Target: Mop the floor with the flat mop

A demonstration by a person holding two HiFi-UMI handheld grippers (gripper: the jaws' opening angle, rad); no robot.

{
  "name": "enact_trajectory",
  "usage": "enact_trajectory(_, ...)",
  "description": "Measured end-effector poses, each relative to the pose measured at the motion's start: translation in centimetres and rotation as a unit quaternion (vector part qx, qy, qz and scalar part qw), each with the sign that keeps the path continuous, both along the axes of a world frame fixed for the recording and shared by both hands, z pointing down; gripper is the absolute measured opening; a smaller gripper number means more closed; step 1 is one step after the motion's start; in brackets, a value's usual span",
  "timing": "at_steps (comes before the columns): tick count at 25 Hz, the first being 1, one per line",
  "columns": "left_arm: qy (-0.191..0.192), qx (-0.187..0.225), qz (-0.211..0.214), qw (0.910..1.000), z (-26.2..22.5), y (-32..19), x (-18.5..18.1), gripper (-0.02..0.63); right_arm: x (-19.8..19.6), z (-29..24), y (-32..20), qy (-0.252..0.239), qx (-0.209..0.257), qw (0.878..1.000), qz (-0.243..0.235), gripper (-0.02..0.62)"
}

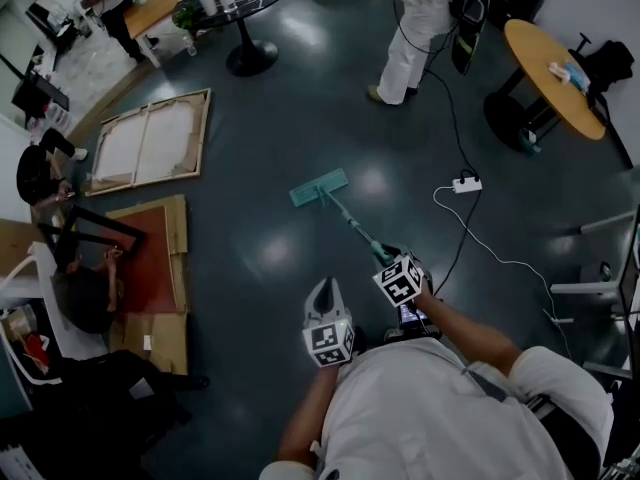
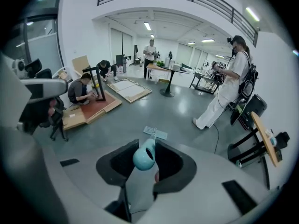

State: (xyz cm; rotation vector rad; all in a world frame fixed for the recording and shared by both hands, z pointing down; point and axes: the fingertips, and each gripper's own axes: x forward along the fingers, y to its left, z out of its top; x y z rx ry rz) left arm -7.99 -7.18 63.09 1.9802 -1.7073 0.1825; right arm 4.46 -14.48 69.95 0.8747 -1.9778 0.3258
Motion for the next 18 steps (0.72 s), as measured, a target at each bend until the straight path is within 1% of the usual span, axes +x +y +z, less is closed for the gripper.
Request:
enact_trajectory(5,0.009,0.018,0.006,0.9998,-2.1,1.7,1.6,0.005,2.8,-3.5,6.2,-0.001,-0.017,1.000,-0.012,0.114)
enact_trajectory(9,0.013,0.028,0.003,0.9995,-3.2,2.8,2.6,0.005,3.9,-5.2,9.3,-0.007,-0.023,0.999,-0.021,0.114)
enact_trajectory(12,0.016,0.030,0.000,0.9994,-3.1,3.6,3.1,0.005,4.1,-5.1,10.3,-0.014,-0.019,0.999,-0.022,0.114)
enact_trajectory(15,0.017,0.028,0.000,0.9995,-2.9,4.1,3.3,0.005,3.8,-5.1,10.3,-0.019,-0.012,1.000,-0.022,0.114)
enact_trajectory(18,0.014,0.034,0.003,0.9993,-3.3,4.5,3.4,0.005,3.6,-5.2,10.3,-0.020,-0.007,1.000,-0.024,0.114)
